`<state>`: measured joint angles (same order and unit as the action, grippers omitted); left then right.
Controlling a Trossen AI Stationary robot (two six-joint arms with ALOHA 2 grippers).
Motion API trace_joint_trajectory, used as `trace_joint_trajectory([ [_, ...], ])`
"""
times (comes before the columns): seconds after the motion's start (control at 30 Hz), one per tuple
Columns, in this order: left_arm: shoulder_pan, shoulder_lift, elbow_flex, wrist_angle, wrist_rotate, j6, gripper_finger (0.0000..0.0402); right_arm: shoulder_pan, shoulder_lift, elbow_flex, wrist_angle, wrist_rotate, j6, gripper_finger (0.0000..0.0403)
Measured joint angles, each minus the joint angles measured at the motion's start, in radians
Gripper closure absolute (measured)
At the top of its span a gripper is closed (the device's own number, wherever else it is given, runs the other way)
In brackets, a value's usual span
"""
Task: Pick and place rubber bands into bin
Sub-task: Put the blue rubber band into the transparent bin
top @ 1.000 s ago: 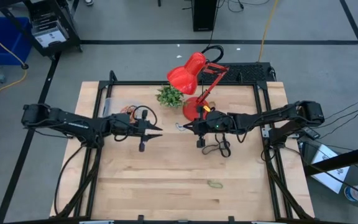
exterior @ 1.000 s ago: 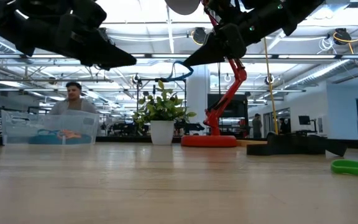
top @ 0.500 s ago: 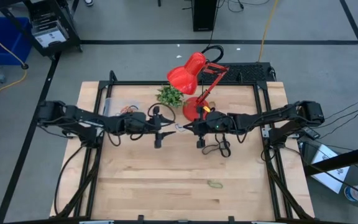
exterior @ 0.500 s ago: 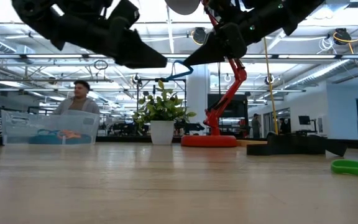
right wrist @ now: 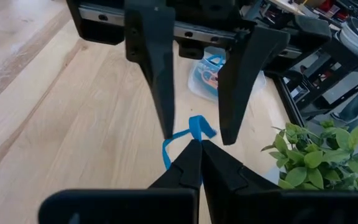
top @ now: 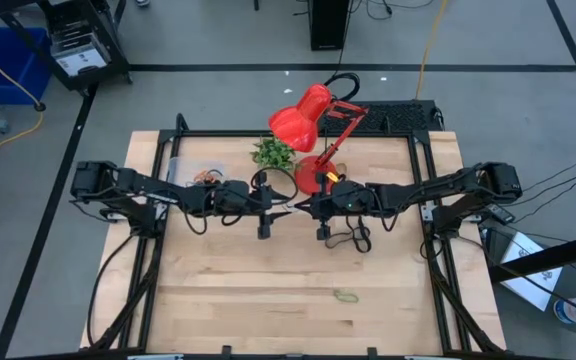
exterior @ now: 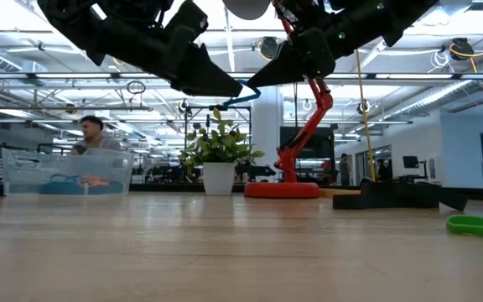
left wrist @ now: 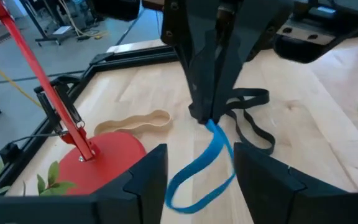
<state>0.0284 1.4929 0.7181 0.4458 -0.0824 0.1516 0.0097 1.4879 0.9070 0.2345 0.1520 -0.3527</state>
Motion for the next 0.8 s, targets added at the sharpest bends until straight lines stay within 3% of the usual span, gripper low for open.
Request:
trace_joint_trajectory([
  [0.17,0.001,0.0,0.0,-0.001,-0.009,0.0,0.0267,0.0,0.0,0.0,0.0,0.0,0.0,0.0403],
  [0.43,0.004,0.0,0.0,0.0,-0.024,0.001,0.0386,0.0,0.0,0.0,0.0,0.0,0.004,0.0403],
  [0.8,0.006,0.0,0.0,0.0,-0.025,0.009,0.0393,0.0,0.0,0.0,0.0,0.001,0.055,0.0401],
])
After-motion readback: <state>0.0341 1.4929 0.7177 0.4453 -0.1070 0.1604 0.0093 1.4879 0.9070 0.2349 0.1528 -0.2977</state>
